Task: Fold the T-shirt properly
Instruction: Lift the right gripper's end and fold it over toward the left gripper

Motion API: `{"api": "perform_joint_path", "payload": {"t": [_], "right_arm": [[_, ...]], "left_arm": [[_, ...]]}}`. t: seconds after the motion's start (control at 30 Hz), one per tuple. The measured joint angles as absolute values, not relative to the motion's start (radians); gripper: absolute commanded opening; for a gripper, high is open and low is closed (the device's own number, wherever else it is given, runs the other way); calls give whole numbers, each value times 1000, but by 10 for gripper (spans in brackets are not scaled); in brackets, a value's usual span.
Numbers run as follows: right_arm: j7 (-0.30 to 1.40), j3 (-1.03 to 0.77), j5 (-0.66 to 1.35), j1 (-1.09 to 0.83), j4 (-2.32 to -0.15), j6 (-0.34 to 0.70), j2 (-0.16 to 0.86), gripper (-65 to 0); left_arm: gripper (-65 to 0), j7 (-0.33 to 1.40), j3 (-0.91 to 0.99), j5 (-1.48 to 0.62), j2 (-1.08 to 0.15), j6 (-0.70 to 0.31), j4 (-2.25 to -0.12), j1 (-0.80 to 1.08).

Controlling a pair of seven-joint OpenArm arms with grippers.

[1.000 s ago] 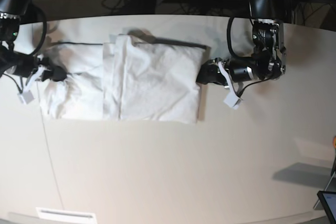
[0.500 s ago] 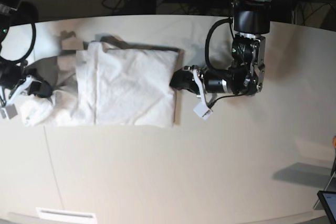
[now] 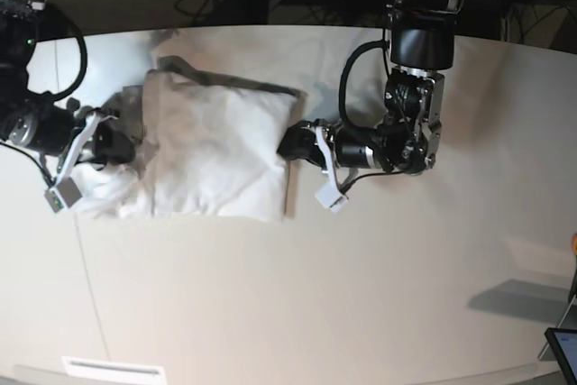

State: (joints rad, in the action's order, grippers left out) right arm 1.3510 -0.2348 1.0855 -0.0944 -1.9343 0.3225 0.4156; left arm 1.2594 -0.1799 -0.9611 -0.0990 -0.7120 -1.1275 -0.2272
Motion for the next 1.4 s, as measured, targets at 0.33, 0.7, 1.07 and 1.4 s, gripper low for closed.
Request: {"api": "perform_joint_path", "payload": {"t": [0.33,0.7,1.07,1.4], "right_arm": [[1340,-65,1139,-70,-1941,259,417,-647],[1337,73,1102,-18,-1875,147,265,-647],[1322,71,861,-16,-1858,146,164,-432],[1335,72,965,9,-1858,188,150,-347]], "left_arm": [[-638,1260,-183,-954,-89,-712,-1127,-227],[-638,1260,-183,-954,-88,-712,-1127,-227],[-638,1260,-181,-953,-87,-712,-1130,-226],[-638,1260,-181,-955,-89,-713,-1131,-224]]}}
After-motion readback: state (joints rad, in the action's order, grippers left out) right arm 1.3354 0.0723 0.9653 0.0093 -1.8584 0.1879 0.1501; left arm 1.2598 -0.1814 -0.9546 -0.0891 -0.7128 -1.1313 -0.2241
